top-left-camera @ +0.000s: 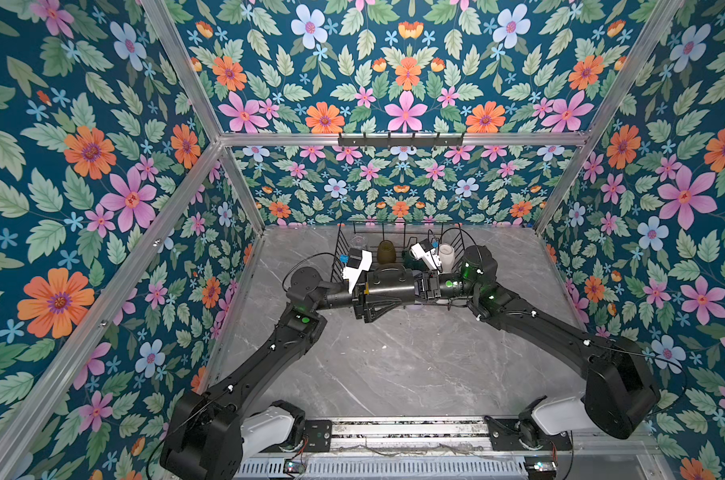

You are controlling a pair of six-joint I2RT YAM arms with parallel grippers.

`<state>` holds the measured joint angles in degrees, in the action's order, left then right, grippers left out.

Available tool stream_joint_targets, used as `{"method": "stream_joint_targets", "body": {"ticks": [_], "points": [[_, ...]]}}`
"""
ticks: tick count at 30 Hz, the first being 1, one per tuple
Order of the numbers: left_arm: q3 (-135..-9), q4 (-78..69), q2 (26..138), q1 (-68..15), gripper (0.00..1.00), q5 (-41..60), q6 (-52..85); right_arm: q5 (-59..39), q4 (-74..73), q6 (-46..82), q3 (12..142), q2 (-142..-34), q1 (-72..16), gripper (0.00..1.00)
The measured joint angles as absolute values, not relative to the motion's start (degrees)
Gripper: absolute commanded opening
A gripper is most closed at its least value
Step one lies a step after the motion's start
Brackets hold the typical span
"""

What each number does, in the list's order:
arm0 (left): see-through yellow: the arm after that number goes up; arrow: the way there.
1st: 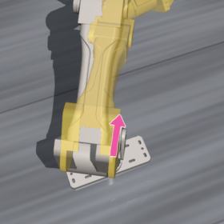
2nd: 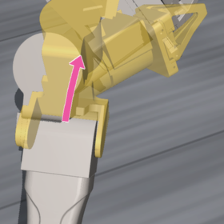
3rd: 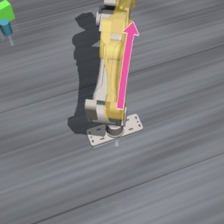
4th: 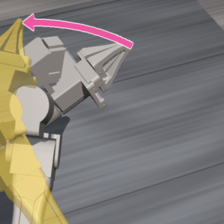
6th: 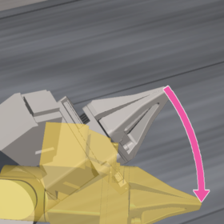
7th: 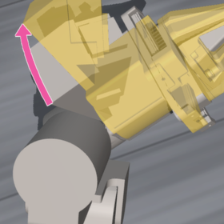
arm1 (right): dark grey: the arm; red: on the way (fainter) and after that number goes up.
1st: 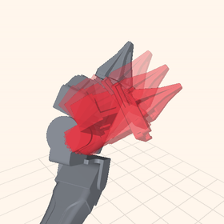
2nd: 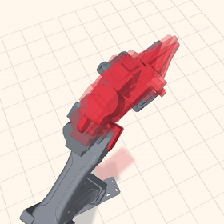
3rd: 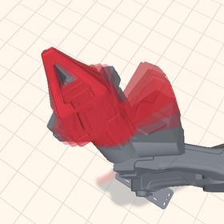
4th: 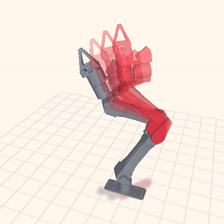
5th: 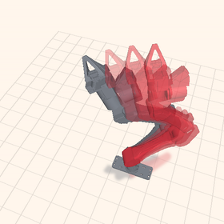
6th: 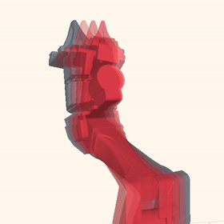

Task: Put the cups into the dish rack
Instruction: 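Close the left gripper on the black mug held by the right gripper, then open the right gripper and pull back while the left gripper holds the black mug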

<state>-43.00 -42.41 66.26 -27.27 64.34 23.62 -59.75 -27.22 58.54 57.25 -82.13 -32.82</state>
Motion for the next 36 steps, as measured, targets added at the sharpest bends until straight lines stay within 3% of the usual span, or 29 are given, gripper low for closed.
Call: {"method": "stream_joint_targets", "body": {"ticks": [4, 7, 22, 36], "points": [[-43.7, -40.0, 66.0, -27.4, 0.00, 64.2, 23.4, -59.6, -26.7, 58.1, 57.2, -81.7, -32.9, 0.31], [-44.7, -37.5, 65.7, -27.4, 0.00, 63.7, 22.0, -59.1, -25.2, 56.8, 56.8, -80.6, -32.9, 0.37], [-44.8, -32.1, 64.1, -27.4, 0.00, 60.6, 18.6, -52.5, -15.1, 52.2, 51.5, -72.2, -27.6, 0.55], [-53.1, -17.0, 69.0, -27.4, 0.00, 50.9, 13.0, -27.4, 9.6, 37.4, 46.5, -51.0, -26.4, 0.92]]}}
